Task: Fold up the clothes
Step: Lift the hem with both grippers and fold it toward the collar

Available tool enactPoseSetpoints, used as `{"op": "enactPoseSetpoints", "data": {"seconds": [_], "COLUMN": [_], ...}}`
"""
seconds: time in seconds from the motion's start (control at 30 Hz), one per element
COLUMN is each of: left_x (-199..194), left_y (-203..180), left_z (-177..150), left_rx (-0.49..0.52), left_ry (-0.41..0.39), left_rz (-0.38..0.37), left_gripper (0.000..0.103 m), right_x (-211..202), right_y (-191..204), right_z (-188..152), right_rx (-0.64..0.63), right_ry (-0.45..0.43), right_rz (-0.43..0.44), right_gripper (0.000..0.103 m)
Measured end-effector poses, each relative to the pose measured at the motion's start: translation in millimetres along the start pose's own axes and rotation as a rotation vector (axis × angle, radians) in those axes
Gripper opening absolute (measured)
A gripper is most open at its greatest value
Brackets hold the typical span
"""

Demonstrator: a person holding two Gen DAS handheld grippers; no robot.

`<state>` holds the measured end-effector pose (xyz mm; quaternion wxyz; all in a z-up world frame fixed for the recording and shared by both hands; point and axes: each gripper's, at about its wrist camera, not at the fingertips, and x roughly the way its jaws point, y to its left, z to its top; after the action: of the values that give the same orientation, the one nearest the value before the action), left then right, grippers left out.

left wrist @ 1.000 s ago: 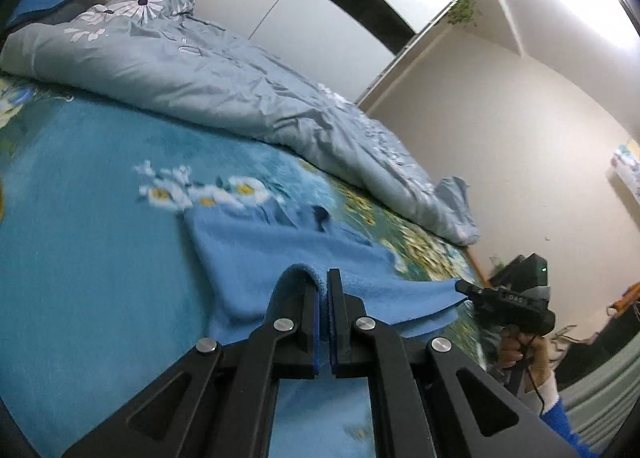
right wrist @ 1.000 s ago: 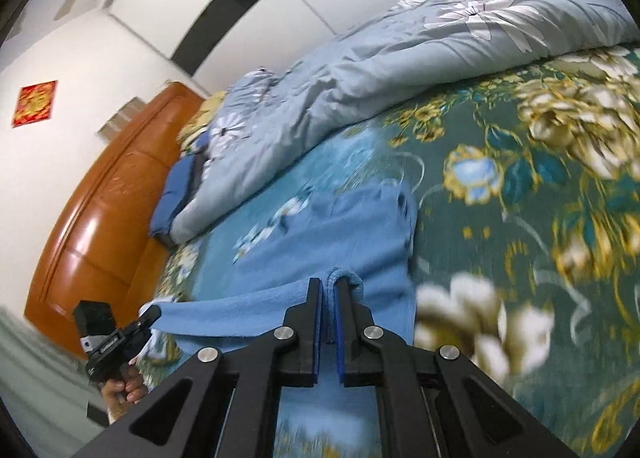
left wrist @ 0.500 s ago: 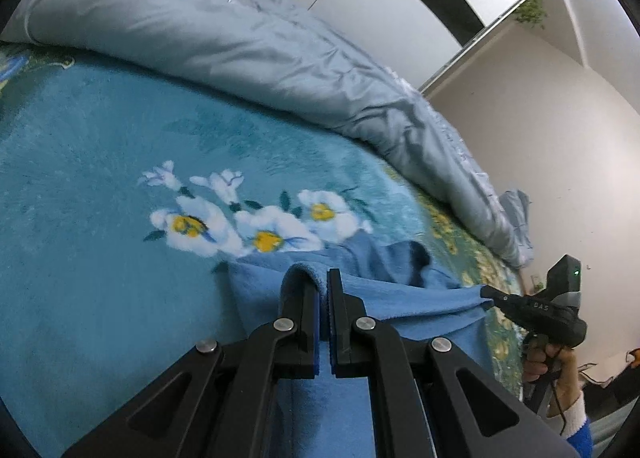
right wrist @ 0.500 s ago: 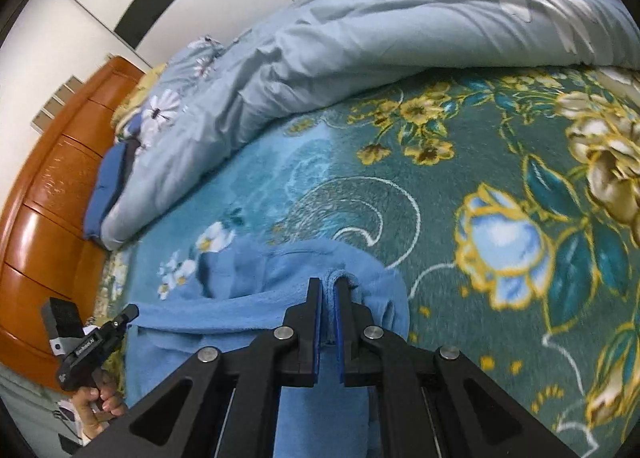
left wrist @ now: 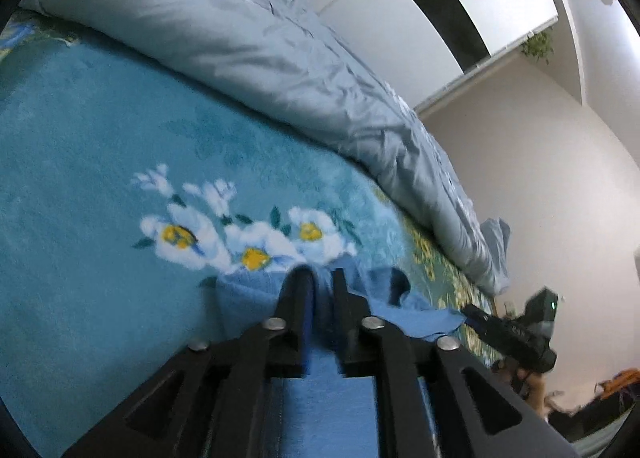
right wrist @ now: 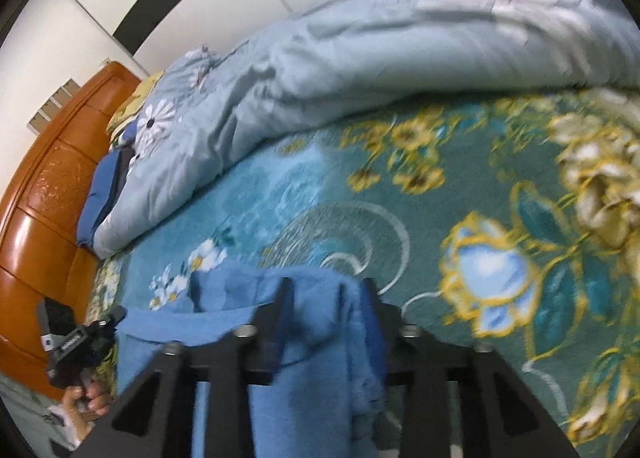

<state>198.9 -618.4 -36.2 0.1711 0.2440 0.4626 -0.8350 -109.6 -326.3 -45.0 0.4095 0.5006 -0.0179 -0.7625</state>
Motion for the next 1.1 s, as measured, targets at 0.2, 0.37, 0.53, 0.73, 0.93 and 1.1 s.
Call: {"op": "enactPoseSetpoints", "data": {"seconds": [0.2,0.37,0.53,0.73,0.93,1.1], "left_x": [-26,-46,-58,-61,-49,-43], "left_y": [4,12,31,38,40,45], "left_z": [-3,-53,-111,-141,-139,-137], "left_rx": [-0.014,0.042,0.012,-0.088,-0.194,-0.255], "left_ry": [-0.029,0.057,0.141,0.145,0.077,0.028], "left_rz": [0.063,0.120,0.117,0.039,0.007,-0.018], "left_gripper": [0.045,0.046,0.046,0.048,0.049,0.023], "right_x": [-23,-39,-44,-38,-26,-27], "right_y": [-19,-39,-59,-62,-58,-54], "right_z": [-21,-73,-118,-142,-141,-141], "right_rx": [0.007,0.015,0.075,0.156,0.213,0.227], "right_ry": [0.005,0.048,0.095,0.114,0.075,0.048], "right_rz": [0.026,0.096,0.173,0.266,0.291,0.298], "right_gripper": [0.043,0.044,0.047,0.049,0.049,0.022]}}
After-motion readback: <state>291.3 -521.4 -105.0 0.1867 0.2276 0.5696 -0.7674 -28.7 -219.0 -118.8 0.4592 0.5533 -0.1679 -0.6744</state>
